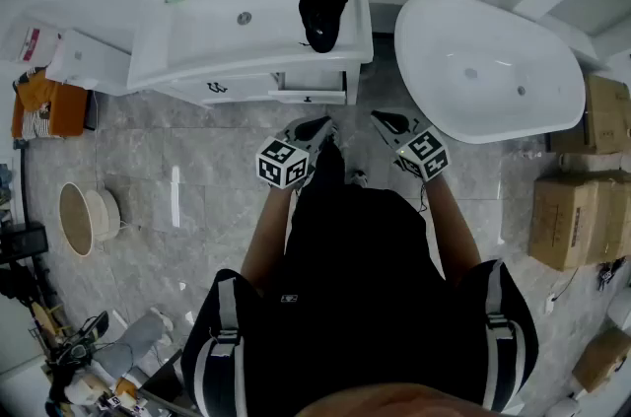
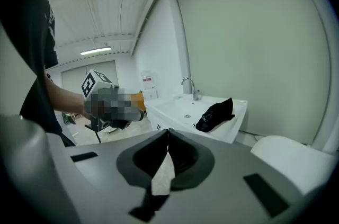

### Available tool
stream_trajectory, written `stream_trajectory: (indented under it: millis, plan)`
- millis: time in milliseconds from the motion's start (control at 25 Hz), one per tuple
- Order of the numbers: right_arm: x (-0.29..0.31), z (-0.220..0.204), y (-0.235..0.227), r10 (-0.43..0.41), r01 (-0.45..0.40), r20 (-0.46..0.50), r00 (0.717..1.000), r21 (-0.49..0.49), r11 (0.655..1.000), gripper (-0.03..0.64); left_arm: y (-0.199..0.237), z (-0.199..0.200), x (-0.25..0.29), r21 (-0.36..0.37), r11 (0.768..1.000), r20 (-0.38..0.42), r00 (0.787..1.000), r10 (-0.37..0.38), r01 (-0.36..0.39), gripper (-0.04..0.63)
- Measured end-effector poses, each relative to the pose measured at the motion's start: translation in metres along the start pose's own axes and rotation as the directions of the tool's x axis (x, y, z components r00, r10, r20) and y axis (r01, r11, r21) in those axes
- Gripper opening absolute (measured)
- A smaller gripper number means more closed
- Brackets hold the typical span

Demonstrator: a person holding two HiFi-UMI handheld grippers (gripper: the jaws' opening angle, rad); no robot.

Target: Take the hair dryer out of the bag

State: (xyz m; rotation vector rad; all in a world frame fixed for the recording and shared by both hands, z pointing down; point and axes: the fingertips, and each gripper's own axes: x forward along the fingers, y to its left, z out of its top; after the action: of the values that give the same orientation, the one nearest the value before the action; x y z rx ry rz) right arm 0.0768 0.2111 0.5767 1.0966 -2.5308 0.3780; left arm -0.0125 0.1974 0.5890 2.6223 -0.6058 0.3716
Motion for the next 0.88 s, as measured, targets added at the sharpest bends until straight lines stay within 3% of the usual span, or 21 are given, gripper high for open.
stream_trajectory:
  millis: [880]
  plan:
    - [0.015,-0.003,-0.019,0.004,-0.003,-0.036,0.999,0.004,1.000,0.058,0.023,0.011,0.013,-0.028,0.999,0.012,1.000,0.017,-0.017,0.015]
